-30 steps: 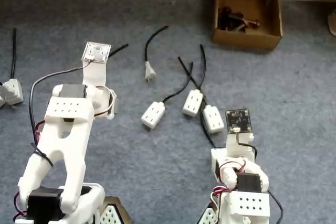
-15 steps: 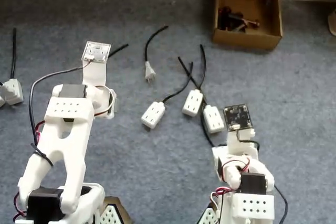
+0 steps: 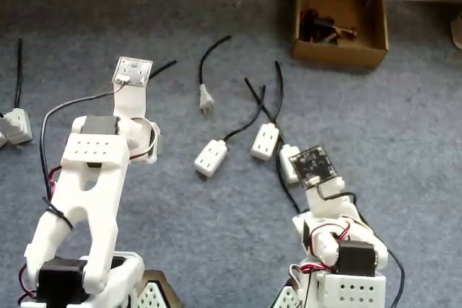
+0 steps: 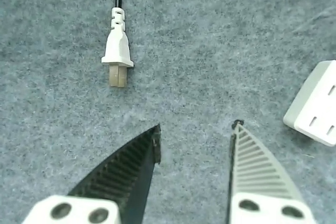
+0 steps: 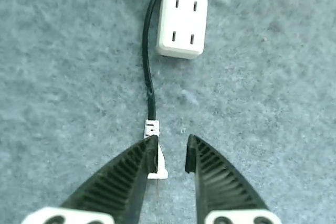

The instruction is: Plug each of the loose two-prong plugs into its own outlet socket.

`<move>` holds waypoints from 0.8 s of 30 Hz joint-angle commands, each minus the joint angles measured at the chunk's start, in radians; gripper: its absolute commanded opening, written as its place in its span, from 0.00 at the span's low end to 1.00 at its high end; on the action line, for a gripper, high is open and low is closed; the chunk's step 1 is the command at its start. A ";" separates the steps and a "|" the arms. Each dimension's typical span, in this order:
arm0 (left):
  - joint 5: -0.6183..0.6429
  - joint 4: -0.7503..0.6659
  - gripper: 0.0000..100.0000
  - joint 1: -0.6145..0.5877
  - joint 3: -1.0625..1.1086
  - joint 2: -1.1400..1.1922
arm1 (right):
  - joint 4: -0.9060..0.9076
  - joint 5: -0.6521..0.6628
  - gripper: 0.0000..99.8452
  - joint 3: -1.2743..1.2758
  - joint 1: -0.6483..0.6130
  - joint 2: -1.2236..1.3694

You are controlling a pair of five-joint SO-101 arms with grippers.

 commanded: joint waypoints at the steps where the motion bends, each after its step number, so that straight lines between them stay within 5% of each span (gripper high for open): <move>1: 0.008 -0.012 0.21 -0.013 -0.002 -0.039 | 0.018 0.066 0.10 -0.048 -0.008 0.010; 24: 0.008 -0.028 0.21 -0.013 0.005 -0.039 | -0.008 0.066 0.10 -0.007 -0.147 0.008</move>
